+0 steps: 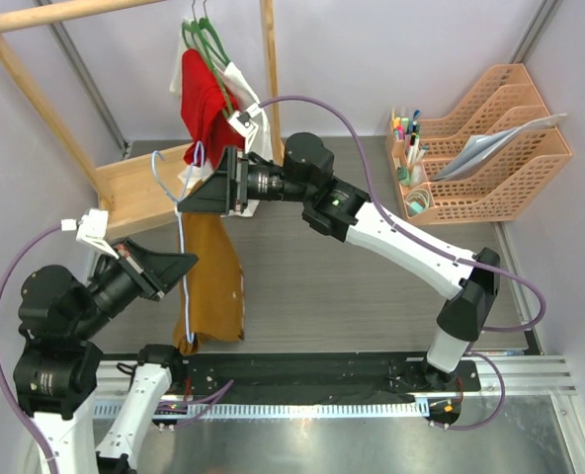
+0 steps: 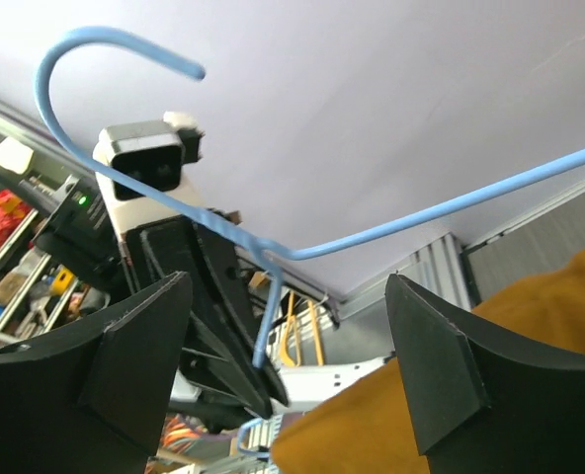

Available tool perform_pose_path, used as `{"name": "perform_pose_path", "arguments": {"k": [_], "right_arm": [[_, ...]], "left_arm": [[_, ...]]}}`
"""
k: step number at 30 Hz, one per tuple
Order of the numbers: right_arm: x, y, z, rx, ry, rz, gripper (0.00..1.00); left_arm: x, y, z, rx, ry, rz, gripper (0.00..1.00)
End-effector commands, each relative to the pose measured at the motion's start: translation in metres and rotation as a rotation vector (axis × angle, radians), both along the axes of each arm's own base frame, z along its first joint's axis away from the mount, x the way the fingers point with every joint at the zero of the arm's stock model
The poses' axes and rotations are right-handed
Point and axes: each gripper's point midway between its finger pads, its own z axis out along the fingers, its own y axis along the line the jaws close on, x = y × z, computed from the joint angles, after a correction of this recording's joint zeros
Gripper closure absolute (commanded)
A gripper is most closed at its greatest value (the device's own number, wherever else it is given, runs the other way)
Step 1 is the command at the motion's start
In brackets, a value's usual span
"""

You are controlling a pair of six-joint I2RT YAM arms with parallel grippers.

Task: Place the trousers on the hanger
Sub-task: Pass the hanger from the right arm to the left, then hang the hanger with trousers onto the clothesline

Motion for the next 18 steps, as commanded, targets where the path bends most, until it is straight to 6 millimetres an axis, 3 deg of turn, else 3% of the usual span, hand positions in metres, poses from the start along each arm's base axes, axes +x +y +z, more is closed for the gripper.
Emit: {"name": "perform_pose_path", "arguments": {"k": [1,4,5,7,8,14,15,16,18], "right_arm": [[0.022,-0.034,0.033,0.074,-0.093,-0.114,0.13],[0.049,-0.052,0.03,0.063,-0.092,-0.188,0.07],[0.057,-0.057,0.03,0.057,-0.095,-0.207,0.01],[0.065,-0.067,0.031,0.052,-0.097,-0.23,0.0],[0.074,-0.077,0.036,0.056,-0.107,-0.259,0.0],[0.087,-0.114,0.044,0.056,-0.14,-0.335,0.0],[0.092,-0.122,0.044,0.057,-0.144,-0.358,0.0],[0.094,-0.126,0.038,0.046,-0.135,-0.367,0.0],[0.097,-0.138,0.036,0.04,-0.135,-0.395,0.0]], "left_arm": [[-0.028,0.001,0.048,-0.088,-0.184,0.022,1.0],[-0.013,0.014,0.057,-0.077,-0.204,0.123,1.0],[0.001,0.016,0.06,-0.066,-0.193,0.141,1.0],[0.012,0.021,0.081,-0.07,-0.235,0.172,0.99],[0.031,0.023,0.083,-0.063,-0.205,0.189,1.0],[0.068,0.033,0.13,-0.048,-0.267,0.248,1.0],[0.082,0.036,0.124,-0.026,-0.225,0.27,1.0],[0.084,0.042,0.135,-0.006,-0.246,0.299,1.0],[0.097,0.052,0.133,0.018,-0.212,0.36,1.0]]}}
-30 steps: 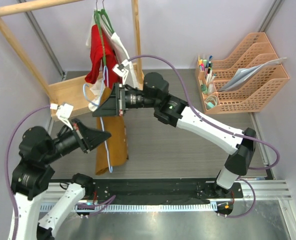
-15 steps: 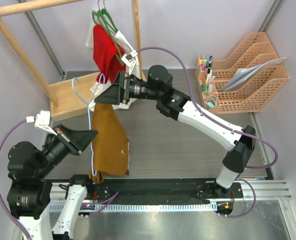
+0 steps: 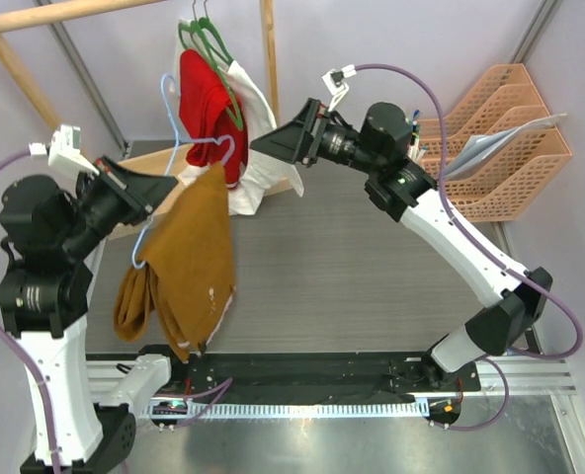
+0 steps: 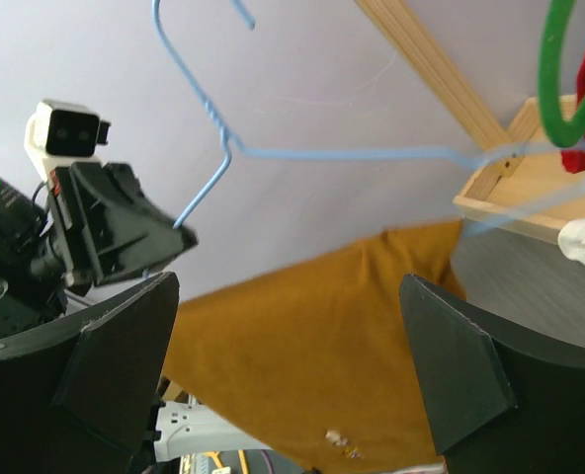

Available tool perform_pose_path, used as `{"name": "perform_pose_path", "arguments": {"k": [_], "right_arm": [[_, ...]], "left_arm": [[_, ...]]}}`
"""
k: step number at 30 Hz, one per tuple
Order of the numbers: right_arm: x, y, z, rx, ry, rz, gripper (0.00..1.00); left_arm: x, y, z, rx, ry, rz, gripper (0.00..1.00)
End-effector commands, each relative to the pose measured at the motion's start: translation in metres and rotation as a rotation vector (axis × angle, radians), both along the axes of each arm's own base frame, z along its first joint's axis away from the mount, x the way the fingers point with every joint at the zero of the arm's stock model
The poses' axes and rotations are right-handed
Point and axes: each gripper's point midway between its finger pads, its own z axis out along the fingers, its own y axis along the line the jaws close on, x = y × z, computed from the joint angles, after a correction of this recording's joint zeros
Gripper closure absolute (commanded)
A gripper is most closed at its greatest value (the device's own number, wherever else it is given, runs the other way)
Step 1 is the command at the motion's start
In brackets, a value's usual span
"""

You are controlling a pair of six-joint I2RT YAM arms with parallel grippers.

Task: Place the trousers on the hanger
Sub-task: Hang the hanger with trousers onto the clothesline

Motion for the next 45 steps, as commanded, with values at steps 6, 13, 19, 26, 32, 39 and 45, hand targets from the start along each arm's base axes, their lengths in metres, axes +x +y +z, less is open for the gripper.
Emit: {"name": "perform_pose_path", "arguments": {"k": [6,13,19,26,32,39,45], "right_arm": [[-0.009,-0.045,0.015,0.019,-0.075,-0.067,0.0],[-0.009,-0.049,0.009,0.01,-0.069,-0.066,0.0],[-0.007,-0.051,0.008,0.007,-0.072,-0.073,0.0],[-0.008,-0.061,0.016,0.014,-0.096,-0.093,0.0],[-0.004,-0.064,0.008,-0.001,-0.094,-0.102,0.0],[0.0,-0.065,0.006,-0.003,-0.087,-0.109,0.0],[0.001,-0.066,0.003,-0.006,-0.081,-0.109,0.0]], "left_arm": [[0.015,0.046,0.074,0.052,-0.294,0.278,1.0],[0.037,0.065,0.092,0.172,-0.391,0.367,1.0],[0.074,0.061,0.116,0.213,-0.476,0.344,1.0],[0.121,0.063,0.137,0.21,-0.538,0.363,1.0],[0.134,0.066,0.16,0.217,-0.618,0.389,1.0],[0.157,0.079,0.171,0.289,-0.661,0.466,1.0],[0.177,0.091,0.17,0.354,-0.678,0.533,1.0]]}}
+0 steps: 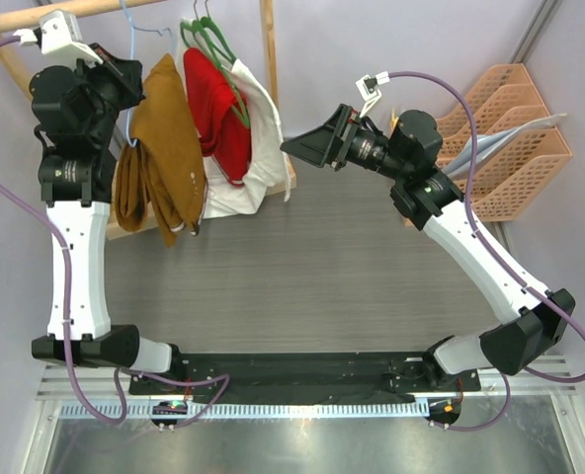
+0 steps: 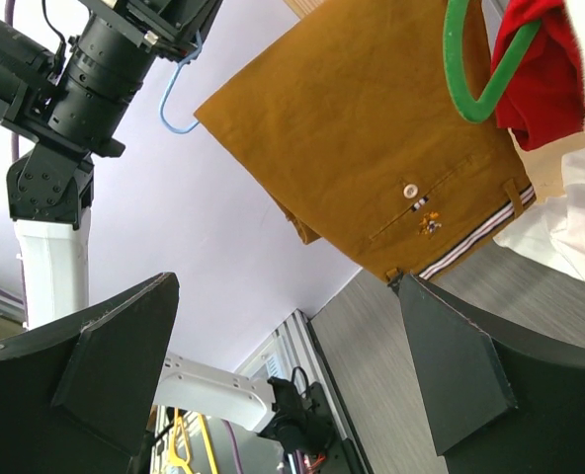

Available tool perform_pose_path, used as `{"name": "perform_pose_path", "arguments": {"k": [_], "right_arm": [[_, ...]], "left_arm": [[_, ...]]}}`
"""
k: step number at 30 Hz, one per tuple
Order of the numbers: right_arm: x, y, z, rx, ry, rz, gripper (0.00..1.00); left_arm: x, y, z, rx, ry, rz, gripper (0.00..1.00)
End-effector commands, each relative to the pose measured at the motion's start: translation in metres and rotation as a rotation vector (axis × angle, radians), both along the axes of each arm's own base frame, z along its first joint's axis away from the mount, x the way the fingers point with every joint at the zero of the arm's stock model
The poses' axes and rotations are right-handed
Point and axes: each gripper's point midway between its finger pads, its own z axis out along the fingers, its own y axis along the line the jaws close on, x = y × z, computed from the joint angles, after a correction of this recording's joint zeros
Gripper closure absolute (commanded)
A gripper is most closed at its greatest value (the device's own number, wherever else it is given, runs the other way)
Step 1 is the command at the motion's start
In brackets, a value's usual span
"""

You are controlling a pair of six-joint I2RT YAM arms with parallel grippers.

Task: Place the trousers on the hanger
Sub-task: Hang the hanger with trousers onto the clothesline

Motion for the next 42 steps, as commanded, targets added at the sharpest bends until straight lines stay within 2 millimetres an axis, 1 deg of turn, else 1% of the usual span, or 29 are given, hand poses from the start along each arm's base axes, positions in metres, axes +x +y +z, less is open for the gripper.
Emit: {"name": "perform_pose_path", "arguments": {"k": [1,2,3,8,9,10,12,13,15,16,19,21,23,24,25,27,28,29,30,31,32,33,35,37,38,39,40,41,42], "right_arm": [[-0.008,-0.008,0.014,0.018,-0.055,-0.002,0.0],[-0.008,-0.008,0.013,0.017,-0.054,-0.001,0.0],[-0.007,-0.007,0.012,0.016,-0.051,-0.002,0.0],[-0.004,-0.008,0.007,0.01,-0.042,-0.005,0.0],[-0.003,-0.008,0.007,0.009,-0.038,-0.007,0.0],[-0.003,-0.007,0.006,0.009,-0.038,-0.005,0.0],[-0.002,-0.007,0.005,0.008,-0.035,-0.005,0.0],[-0.001,-0.008,0.005,0.008,-0.035,-0.008,0.0],[-0.001,-0.007,0.004,0.006,-0.035,-0.007,0.0],[-0.001,-0.008,0.004,0.006,-0.038,-0.009,0.0],[0.001,-0.009,0.003,0.004,-0.037,-0.012,0.01],[0.002,-0.009,0.001,0.002,-0.031,-0.015,0.0],[0.003,-0.01,-0.001,0.002,-0.024,-0.019,0.0],[0.003,-0.011,-0.001,0.002,-0.023,-0.019,0.0],[0.003,-0.011,-0.002,0.002,-0.02,-0.023,0.0],[0.006,-0.015,-0.003,0.001,-0.02,-0.04,0.0],[0.009,-0.017,-0.004,0.0,-0.015,-0.049,0.0],[0.012,-0.023,-0.004,0.0,-0.014,-0.066,0.0],[0.015,-0.027,-0.005,-0.003,-0.01,-0.078,0.0],[0.018,-0.031,-0.006,-0.005,-0.011,-0.092,0.0],[0.02,-0.037,-0.005,-0.004,-0.01,-0.11,0.0],[0.027,-0.048,-0.006,-0.011,-0.018,-0.144,0.0],[0.032,-0.059,-0.011,-0.032,-0.029,-0.178,0.0],[0.036,-0.078,-0.01,-0.054,-0.057,-0.232,0.0],[0.036,-0.084,-0.014,-0.065,-0.058,-0.249,0.0],[0.032,-0.091,-0.012,-0.075,-0.07,-0.266,0.0],[0.035,-0.101,-0.013,-0.1,-0.102,-0.3,0.0],[0.035,-0.106,-0.021,-0.126,-0.086,-0.315,0.0],[0.035,-0.113,-0.029,-0.157,-0.068,-0.335,0.01]], "left_arm": [[-0.021,0.019,0.092,0.053,-0.332,0.101,1.0],[-0.015,0.021,0.089,0.053,-0.323,0.116,1.0],[-0.013,0.034,0.088,0.068,-0.32,0.153,1.0],[0.006,0.041,0.074,0.1,-0.289,0.168,1.0],[0.006,0.042,0.076,0.105,-0.301,0.168,1.0],[0.012,0.042,0.067,0.113,-0.285,0.16,1.0],[0.017,0.041,0.061,0.122,-0.284,0.149,1.0],[0.023,0.038,0.05,0.126,-0.262,0.121,1.0],[0.024,0.033,0.042,0.123,-0.247,0.096,1.0],[0.029,0.031,0.029,0.119,-0.219,0.08,1.0],[0.028,0.025,0.01,0.103,-0.181,0.043,1.0],[0.026,0.025,0.002,0.086,-0.16,0.043,0.99],[0.025,0.028,-0.007,0.074,-0.13,0.062,0.91],[0.025,0.03,-0.015,0.07,-0.1,0.069,0.84],[0.023,0.029,-0.018,0.068,-0.087,0.068,0.67],[0.018,0.029,-0.026,0.065,-0.058,0.064,0.46],[0.016,0.028,-0.031,0.07,-0.046,0.058,0.32],[0.007,0.025,-0.026,0.076,-0.054,0.047,0.26],[0.003,0.024,-0.032,0.076,-0.033,0.041,0.18],[-0.002,0.024,-0.033,0.078,-0.024,0.038,0.06],[-0.013,0.022,-0.027,0.083,-0.033,0.03,0.02],[-0.017,0.019,-0.036,0.092,0.004,0.013,0.0],[-0.032,0.013,-0.035,0.103,0.018,-0.015,0.0],[-0.051,0.006,-0.04,0.115,0.056,-0.05,0.0],[-0.059,0.003,-0.052,0.124,0.112,-0.075,0.0],[-0.069,-0.005,-0.053,0.128,0.129,-0.118,0.0],[-0.077,-0.01,-0.053,0.162,0.139,-0.152,0.0],[-0.086,-0.018,-0.07,0.172,0.213,-0.206,0.0],[-0.091,-0.023,-0.078,0.184,0.246,-0.24,0.0]]}}
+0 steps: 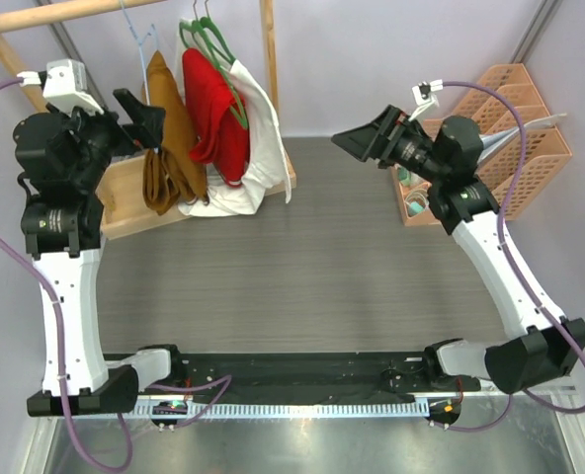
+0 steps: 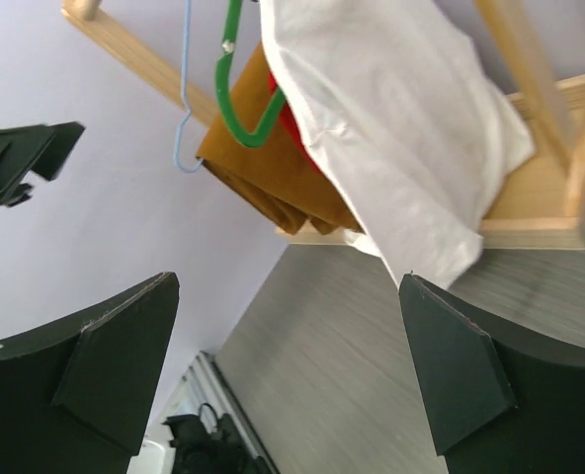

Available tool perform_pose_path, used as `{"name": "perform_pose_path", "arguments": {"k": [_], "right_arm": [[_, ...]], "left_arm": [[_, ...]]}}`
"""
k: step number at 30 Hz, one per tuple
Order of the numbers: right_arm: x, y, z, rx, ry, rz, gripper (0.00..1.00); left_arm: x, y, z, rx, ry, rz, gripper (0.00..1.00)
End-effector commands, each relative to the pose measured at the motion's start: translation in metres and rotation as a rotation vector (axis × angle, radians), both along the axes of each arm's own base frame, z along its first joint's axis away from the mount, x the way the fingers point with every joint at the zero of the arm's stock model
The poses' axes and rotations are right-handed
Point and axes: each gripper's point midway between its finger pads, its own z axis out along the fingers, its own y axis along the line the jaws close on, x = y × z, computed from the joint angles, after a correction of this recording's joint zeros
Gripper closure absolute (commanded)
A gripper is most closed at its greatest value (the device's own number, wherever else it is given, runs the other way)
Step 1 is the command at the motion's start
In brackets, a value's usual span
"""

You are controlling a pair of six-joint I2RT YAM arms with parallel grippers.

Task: Place the trousers on the hanger
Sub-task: Hang the hanger with trousers onto the clothesline

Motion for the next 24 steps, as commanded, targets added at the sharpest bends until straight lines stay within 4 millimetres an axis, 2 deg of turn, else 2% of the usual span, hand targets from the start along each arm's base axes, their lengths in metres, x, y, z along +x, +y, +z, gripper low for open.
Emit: {"name": "perform_pose_path", "arguments": {"k": [1,3,4,5,7,8,10,11,12,13,14,15,16,17,20,22,24], "right_arm": [[-0.018,-0.033,0.011,-0.098,-0.101,-0.091,0.0],[-0.021,-0.043,-0.005,-0.158,-0.086,-0.121,0.0],[-0.028,-0.048,-0.004,-0.173,-0.1,-0.136,0.0],[-0.029,-0.055,-0.015,-0.216,-0.108,-0.151,0.0],[-0.034,-0.066,-0.034,-0.278,-0.088,-0.185,0.0],[-0.042,-0.073,-0.043,-0.325,-0.11,-0.197,0.0],[-0.048,-0.084,-0.081,-0.406,-0.04,-0.225,0.0],[-0.056,-0.087,-0.089,-0.426,-0.035,-0.226,0.0],[-0.063,-0.091,-0.106,-0.485,-0.022,-0.209,0.0],[-0.067,-0.094,-0.128,-0.521,0.014,-0.198,0.0],[-0.072,-0.098,-0.139,-0.559,0.02,-0.192,0.0],[-0.074,-0.1,-0.147,-0.577,0.024,-0.189,0.0],[-0.077,-0.102,-0.163,-0.599,0.048,-0.184,0.0],[-0.08,-0.106,-0.165,-0.611,0.04,-0.204,0.0],[-0.084,-0.109,-0.181,-0.635,0.051,-0.199,0.0],[-0.086,-0.108,-0.18,-0.628,0.045,-0.189,0.0],[-0.085,-0.107,-0.174,-0.62,0.028,-0.197,0.0]], "left_arm": [[-0.041,-0.036,-0.044,0.069,0.215,-0.234,0.0],[-0.057,-0.045,-0.074,0.093,0.323,-0.313,0.0],[-0.063,-0.053,-0.089,0.092,0.373,-0.373,0.0],[-0.072,-0.053,-0.111,0.076,0.47,-0.379,0.0],[-0.075,-0.045,-0.146,0.061,0.616,-0.341,0.0],[-0.083,-0.042,-0.163,0.056,0.694,-0.324,0.0],[-0.092,-0.038,-0.191,0.064,0.784,-0.319,0.0],[-0.097,-0.035,-0.194,0.085,0.77,-0.301,0.0],[-0.101,-0.033,-0.213,0.1,0.806,-0.304,0.0],[-0.101,-0.031,-0.217,0.115,0.79,-0.295,0.0],[-0.108,-0.027,-0.232,0.131,0.81,-0.278,0.0],[-0.11,-0.025,-0.239,0.137,0.822,-0.272,0.0],[-0.112,-0.023,-0.246,0.14,0.834,-0.257,0.0],[-0.117,-0.018,-0.26,0.148,0.87,-0.235,0.0],[-0.124,-0.013,-0.276,0.179,0.893,-0.224,0.0],[-0.126,-0.013,-0.276,0.181,0.884,-0.221,0.0],[-0.126,-0.011,-0.267,0.213,0.841,-0.218,0.0]]}}
